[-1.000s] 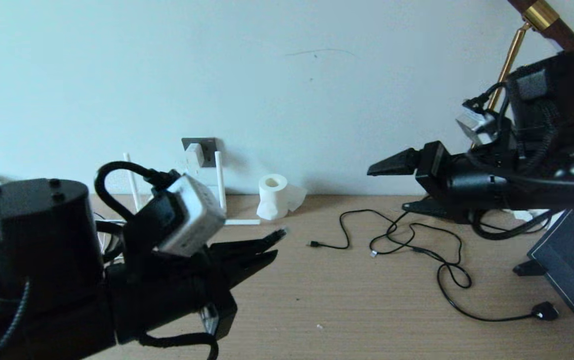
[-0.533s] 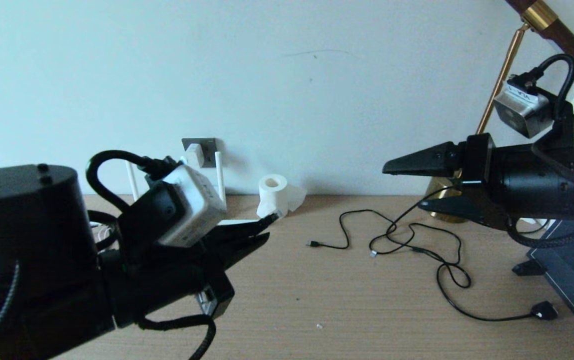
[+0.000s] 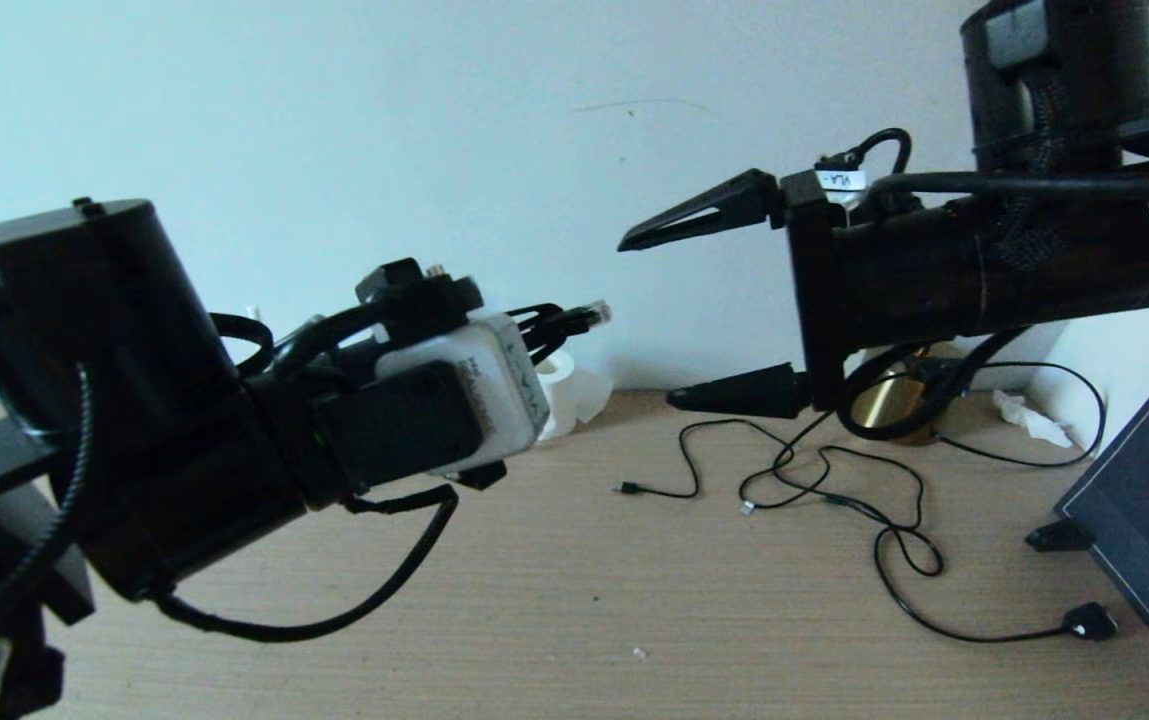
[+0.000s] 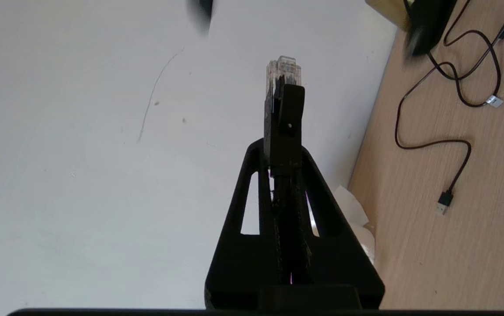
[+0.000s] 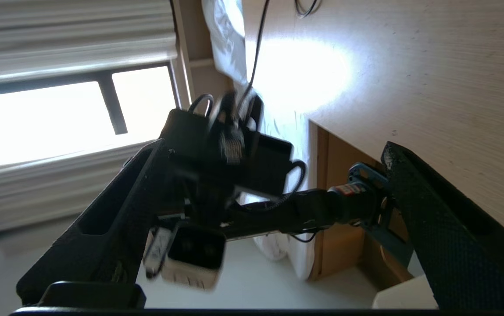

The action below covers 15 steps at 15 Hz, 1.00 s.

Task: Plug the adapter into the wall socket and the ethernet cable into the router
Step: Hand it to the other hand

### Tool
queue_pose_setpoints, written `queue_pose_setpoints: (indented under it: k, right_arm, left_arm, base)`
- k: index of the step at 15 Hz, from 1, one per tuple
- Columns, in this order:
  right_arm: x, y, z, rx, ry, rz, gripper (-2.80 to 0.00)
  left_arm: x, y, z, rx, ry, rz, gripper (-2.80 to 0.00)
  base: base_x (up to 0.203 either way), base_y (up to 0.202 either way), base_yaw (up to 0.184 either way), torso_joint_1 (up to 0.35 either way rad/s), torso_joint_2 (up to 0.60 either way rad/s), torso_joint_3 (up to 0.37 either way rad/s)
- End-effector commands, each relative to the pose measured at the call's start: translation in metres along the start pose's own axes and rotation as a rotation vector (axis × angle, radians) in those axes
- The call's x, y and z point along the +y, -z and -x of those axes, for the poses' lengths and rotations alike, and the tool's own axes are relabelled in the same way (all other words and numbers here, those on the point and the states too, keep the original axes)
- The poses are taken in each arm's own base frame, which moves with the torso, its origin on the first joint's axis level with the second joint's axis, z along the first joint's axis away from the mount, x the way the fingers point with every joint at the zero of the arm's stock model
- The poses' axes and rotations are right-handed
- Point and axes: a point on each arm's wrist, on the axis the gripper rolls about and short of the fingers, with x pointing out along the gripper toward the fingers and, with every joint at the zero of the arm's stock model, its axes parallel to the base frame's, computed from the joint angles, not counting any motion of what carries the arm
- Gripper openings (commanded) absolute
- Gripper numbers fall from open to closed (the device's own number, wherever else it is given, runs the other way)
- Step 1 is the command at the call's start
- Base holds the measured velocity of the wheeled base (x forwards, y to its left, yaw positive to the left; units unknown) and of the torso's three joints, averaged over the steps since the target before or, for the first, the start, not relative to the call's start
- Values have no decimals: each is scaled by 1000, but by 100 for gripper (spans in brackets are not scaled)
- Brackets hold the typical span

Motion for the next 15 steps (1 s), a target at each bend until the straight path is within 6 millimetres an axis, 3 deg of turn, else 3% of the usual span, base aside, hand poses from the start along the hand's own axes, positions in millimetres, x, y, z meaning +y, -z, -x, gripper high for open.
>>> queue_pose_setpoints:
  k: [1, 11, 12, 15]
  right_arm:
    - [-8, -13, -21, 20, 22, -33, 0]
    - [1, -7, -25, 121, -18, -88, 0]
    - [2, -6, -25, 122, -21, -85, -280]
    - [1, -6, -25, 121, -19, -87, -280]
  left_arm:
    - [-2, 0, -5, -5, 3, -12, -280]
    - [-6, 1, -14, -10, 6, -21, -280]
    - [-6, 1, -14, -12, 5, -21, -280]
    - [-5, 1, -14, -12, 3, -21, -280]
  base:
    - [0, 0, 0, 0, 0, 0]
    - [0, 0, 0, 0, 0, 0]
    - [0, 0, 0, 0, 0, 0]
    - [0, 0, 0, 0, 0, 0]
